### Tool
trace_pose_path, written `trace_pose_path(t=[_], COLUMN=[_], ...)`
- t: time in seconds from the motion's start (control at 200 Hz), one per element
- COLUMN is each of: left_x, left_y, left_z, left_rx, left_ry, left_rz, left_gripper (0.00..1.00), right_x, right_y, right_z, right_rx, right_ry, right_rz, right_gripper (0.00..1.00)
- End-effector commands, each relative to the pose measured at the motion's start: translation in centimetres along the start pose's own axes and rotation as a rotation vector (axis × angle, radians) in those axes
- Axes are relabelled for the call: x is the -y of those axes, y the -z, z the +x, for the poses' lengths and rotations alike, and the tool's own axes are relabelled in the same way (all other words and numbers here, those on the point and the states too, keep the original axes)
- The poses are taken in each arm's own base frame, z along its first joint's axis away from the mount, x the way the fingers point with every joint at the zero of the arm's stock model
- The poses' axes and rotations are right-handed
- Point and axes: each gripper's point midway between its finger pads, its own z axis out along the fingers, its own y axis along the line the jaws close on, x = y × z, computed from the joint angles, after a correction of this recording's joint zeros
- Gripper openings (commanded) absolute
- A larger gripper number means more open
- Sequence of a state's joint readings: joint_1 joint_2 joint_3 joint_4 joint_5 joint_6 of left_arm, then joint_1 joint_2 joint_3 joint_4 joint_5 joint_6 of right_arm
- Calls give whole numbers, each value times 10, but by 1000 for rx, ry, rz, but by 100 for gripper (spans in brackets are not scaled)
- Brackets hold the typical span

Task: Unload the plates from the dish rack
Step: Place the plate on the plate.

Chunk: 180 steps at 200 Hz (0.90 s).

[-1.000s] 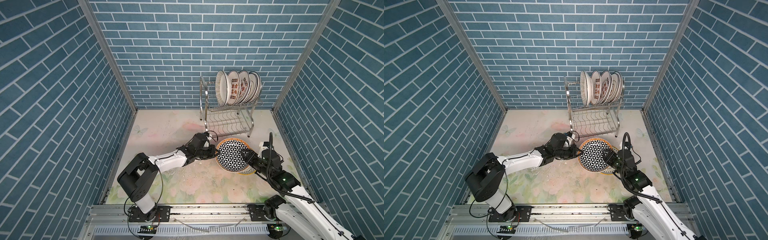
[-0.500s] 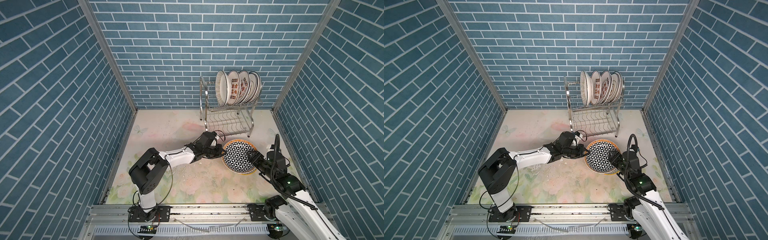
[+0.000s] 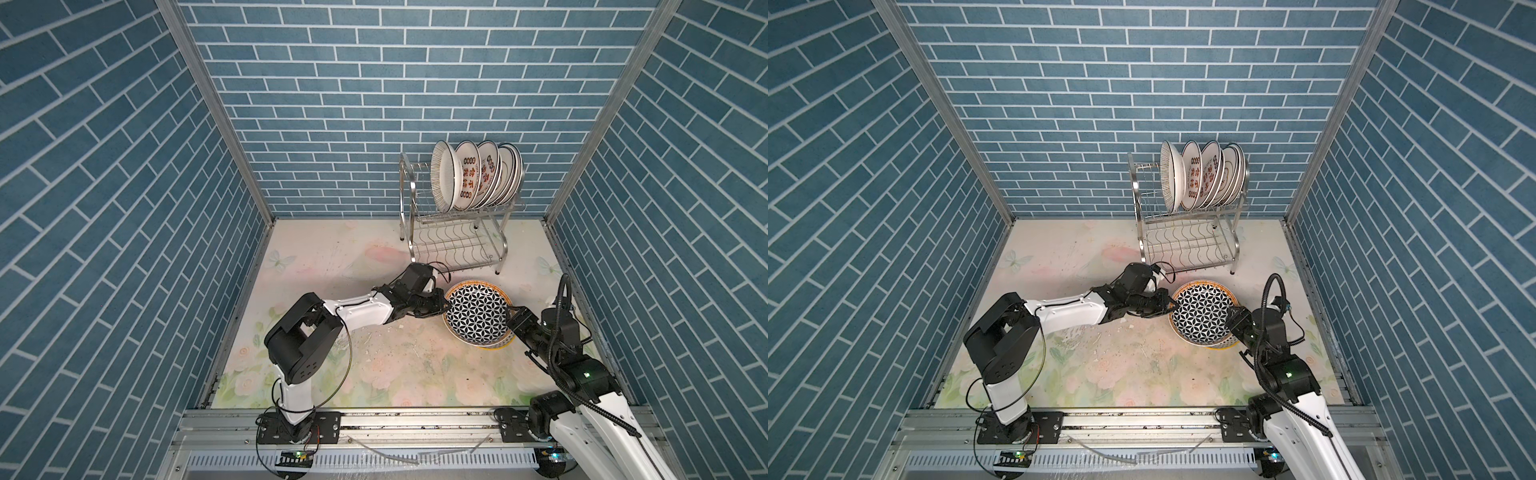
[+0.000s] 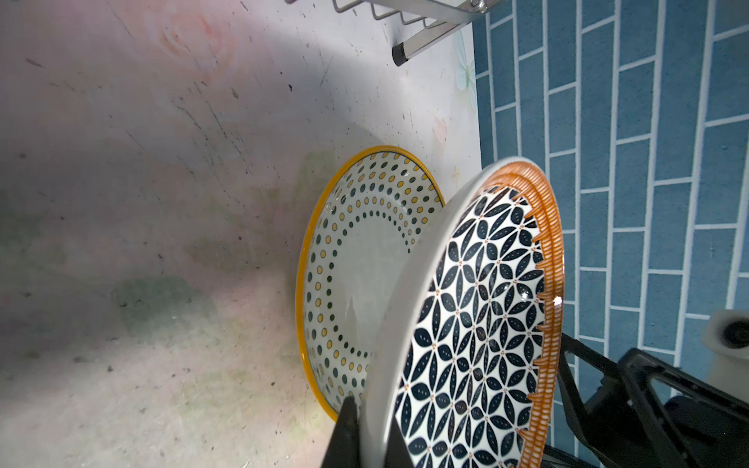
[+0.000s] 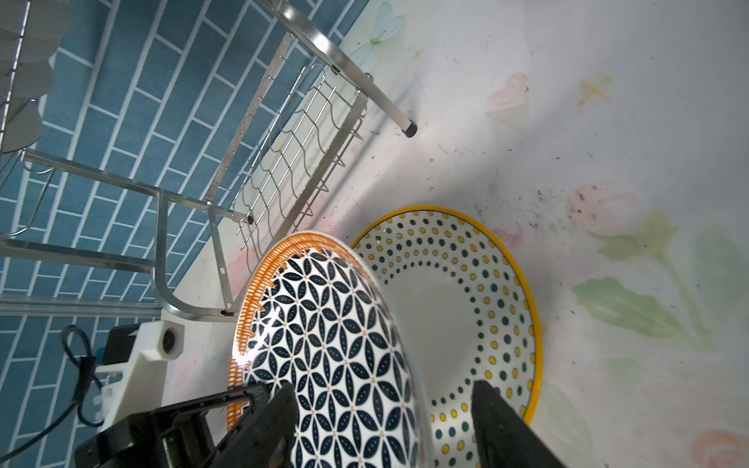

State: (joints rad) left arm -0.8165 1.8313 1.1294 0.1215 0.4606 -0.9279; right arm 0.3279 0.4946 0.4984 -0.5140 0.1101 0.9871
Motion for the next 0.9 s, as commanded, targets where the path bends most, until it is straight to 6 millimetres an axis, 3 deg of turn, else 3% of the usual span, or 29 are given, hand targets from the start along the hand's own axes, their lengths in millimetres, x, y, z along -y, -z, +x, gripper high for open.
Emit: trace_pose_path(t=[0.0, 0.585, 0.895], left_x=[45, 45, 34], left_y=[7, -16, -36], left_z=[-22, -26, -22], left_rx=[55, 24, -18], left_ry=[-59, -93, -122], left_rz=[131, 68, -14], left_gripper=[0, 0, 0], right_x=[5, 41, 46], right_y=[20, 71, 76], right_z=[-19, -47, -48], right_rx=[70, 227, 238], right_ry=[30, 104, 113], right_rz=[54, 234, 248], right_gripper=[69, 69, 69])
